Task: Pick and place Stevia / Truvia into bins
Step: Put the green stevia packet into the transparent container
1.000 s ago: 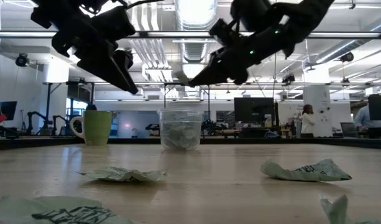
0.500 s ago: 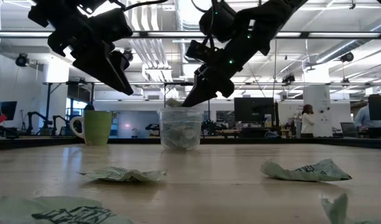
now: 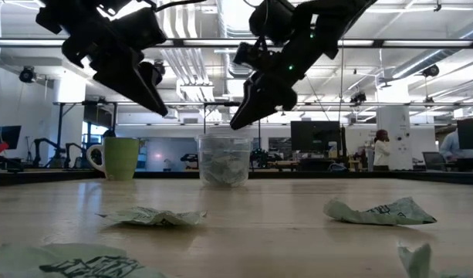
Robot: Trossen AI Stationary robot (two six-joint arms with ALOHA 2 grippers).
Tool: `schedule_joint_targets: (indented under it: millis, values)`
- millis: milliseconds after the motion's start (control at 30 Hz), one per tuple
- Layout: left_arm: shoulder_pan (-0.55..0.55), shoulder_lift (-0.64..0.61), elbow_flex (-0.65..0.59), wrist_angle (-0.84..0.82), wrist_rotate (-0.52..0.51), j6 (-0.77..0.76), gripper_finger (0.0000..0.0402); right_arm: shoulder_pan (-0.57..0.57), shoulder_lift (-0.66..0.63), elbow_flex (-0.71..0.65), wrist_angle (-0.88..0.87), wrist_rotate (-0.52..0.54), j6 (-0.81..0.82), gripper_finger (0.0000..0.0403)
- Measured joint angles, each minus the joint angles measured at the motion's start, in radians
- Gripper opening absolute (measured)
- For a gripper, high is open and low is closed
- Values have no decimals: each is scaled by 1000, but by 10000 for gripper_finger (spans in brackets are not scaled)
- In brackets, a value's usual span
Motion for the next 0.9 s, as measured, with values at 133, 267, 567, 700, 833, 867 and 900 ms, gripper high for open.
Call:
schedule_joint_targets:
  millis: [133, 267, 567, 700, 833, 867, 900]
  values:
    - [-3, 27, -10, 81, 47, 3, 176, 26, -52, 0, -75, -79, -32, 164]
    - [-20, 58, -10, 131, 78, 2, 176, 52, -115, -8, -161, -181, -43, 158]
    - [-173, 168, -26, 327, 106, -24, 176, 124, -276, -165, -211, -265, -17, 136]
    - [-232, 238, -30, 457, 105, -24, 176, 143, -350, -256, -196, -263, 52, 128]
    - [-261, 319, -37, 566, 116, -52, 176, 157, -430, -352, -179, -263, 125, 123]
    - [-263, 340, -38, 588, 124, -69, 176, 161, -448, -376, -179, -262, 144, 121]
    - [-264, 357, -40, 599, 137, -86, 176, 163, -467, -397, -172, -261, 162, 120]
